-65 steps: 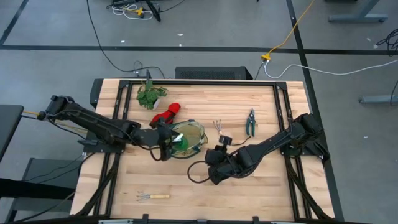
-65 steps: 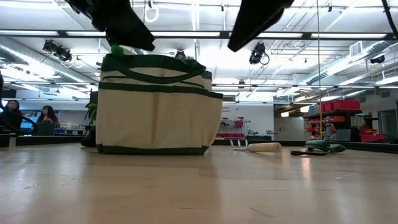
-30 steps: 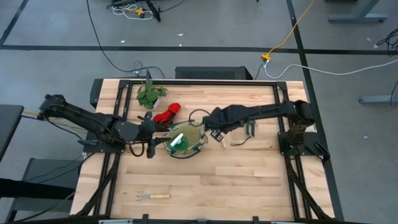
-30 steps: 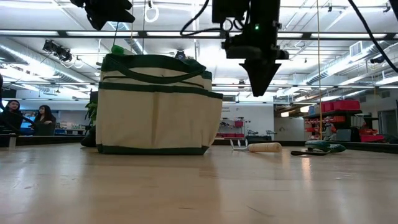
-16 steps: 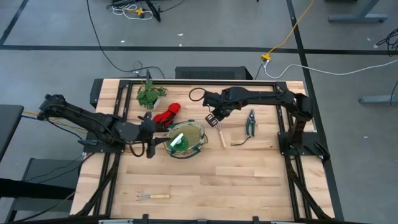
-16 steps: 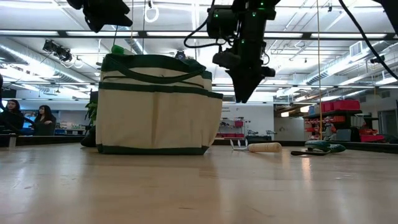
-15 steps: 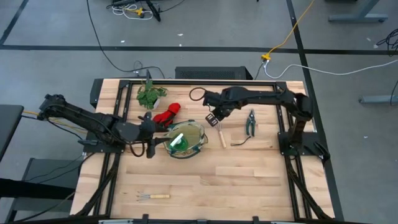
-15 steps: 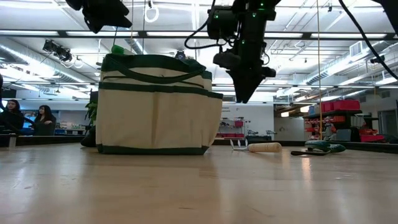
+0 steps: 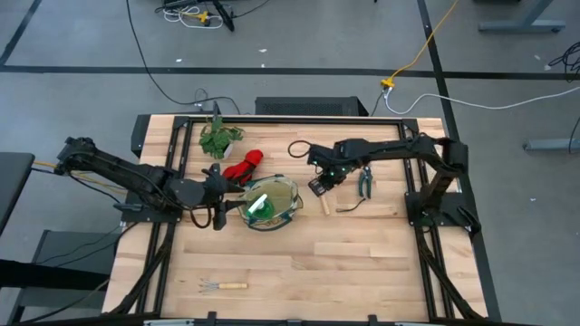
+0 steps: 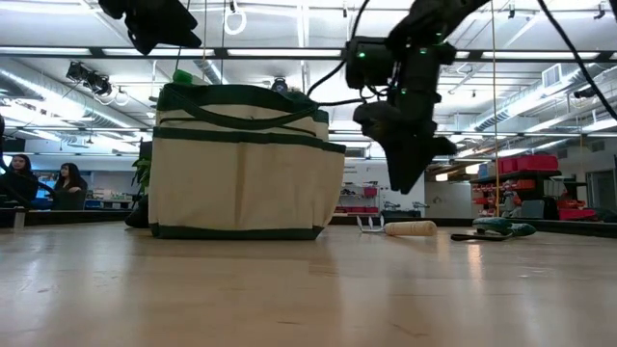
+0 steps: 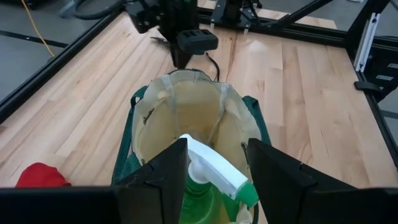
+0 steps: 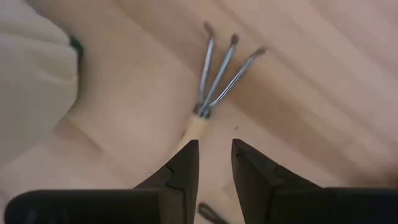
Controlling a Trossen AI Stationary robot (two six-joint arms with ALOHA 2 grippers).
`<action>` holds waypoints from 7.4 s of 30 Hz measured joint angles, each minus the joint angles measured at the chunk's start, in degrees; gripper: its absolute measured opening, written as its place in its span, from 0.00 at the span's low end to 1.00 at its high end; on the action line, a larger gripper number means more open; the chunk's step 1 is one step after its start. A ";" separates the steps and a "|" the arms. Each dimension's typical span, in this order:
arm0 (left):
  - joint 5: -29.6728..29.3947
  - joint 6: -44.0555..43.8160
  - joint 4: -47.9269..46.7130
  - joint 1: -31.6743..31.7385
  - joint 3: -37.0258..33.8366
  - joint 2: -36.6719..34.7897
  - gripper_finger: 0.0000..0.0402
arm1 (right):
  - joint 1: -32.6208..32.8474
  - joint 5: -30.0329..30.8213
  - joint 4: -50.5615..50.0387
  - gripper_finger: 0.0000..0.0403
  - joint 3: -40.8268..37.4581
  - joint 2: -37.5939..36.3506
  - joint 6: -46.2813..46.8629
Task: Pick & Place Garden tools in Gardening bag
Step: Put the right hand rake into the gardening bag
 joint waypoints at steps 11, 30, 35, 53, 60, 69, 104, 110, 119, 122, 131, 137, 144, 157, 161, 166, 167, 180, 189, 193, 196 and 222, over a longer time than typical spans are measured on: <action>-0.20 0.36 0.07 0.00 0.00 0.00 0.43 | 5.41 -0.65 12.24 0.24 -13.81 -8.31 9.27; -0.67 0.53 0.09 0.07 0.00 0.00 0.43 | 7.02 -2.37 21.22 0.24 -17.67 -8.30 6.68; -0.68 0.53 0.10 0.07 0.00 0.00 0.43 | 7.02 -2.35 23.27 0.24 -17.67 -8.30 6.15; -0.66 0.51 0.08 0.07 0.00 0.00 0.43 | 7.04 4.90 22.79 0.24 -17.58 -7.24 7.60; -0.66 0.51 0.01 0.07 0.00 0.00 0.43 | 7.04 5.13 22.74 0.34 -17.58 -5.99 8.63; -0.66 0.49 0.12 0.07 0.00 -0.02 0.43 | 7.02 8.15 24.60 0.43 -17.58 -4.98 7.97; -0.63 0.49 0.08 0.04 0.00 -0.02 0.43 | 7.69 9.72 27.76 0.42 -17.60 -1.79 9.81; -0.63 0.46 0.07 0.04 0.00 -0.02 0.43 | 7.96 11.21 27.38 0.42 -17.62 -1.77 10.11; -0.63 0.46 0.05 0.04 0.00 -0.02 0.43 | 8.01 12.47 27.77 0.42 -17.42 2.14 10.10; -0.63 0.46 0.05 0.04 0.00 -0.02 0.43 | 8.05 13.18 27.70 0.41 -17.45 1.87 10.12; -0.63 0.46 0.05 0.05 0.00 -0.02 0.43 | 7.98 13.55 27.04 0.17 -17.56 1.89 10.09; -0.63 0.46 0.03 0.05 0.00 -0.02 0.43 | 8.01 13.19 27.12 0.10 -17.57 1.35 8.61; -0.63 0.46 -0.08 0.04 0.00 -0.01 0.43 | 7.96 16.35 27.20 0.10 -17.80 -3.98 7.19; -0.63 0.46 -0.16 0.04 0.00 -0.02 0.43 | 7.96 21.23 32.84 0.10 -17.75 -13.21 2.05; -0.63 0.46 -0.17 0.04 0.00 -0.02 0.43 | 8.03 20.25 40.85 0.10 -17.75 -14.55 -1.87; -0.63 0.46 -0.21 0.06 0.00 -0.02 0.43 | 8.05 16.50 50.75 0.10 -17.71 -14.77 -5.91; -0.63 0.46 -0.17 0.04 0.00 -0.02 0.43 | 8.04 15.72 52.40 0.10 -17.71 -14.77 -6.46; -0.63 0.49 -0.19 0.04 0.00 -0.02 0.43 | 11.04 13.84 66.79 0.10 -17.68 -14.77 -13.82; -0.63 0.49 -0.19 0.05 0.00 -0.02 0.43 | 12.98 13.70 70.43 0.10 -17.64 -14.77 -18.86; -0.63 0.51 -0.18 0.05 0.00 -0.01 0.43 | 13.60 15.34 72.61 0.10 -17.58 -13.91 -20.41; -0.63 0.51 -0.19 0.05 0.00 -0.02 0.43 | 13.58 14.59 76.23 0.10 -17.56 -11.62 -22.05; -0.64 1.01 -0.34 0.04 0.00 -0.02 0.43 | 14.94 13.53 85.45 0.10 -17.56 -3.03 -32.47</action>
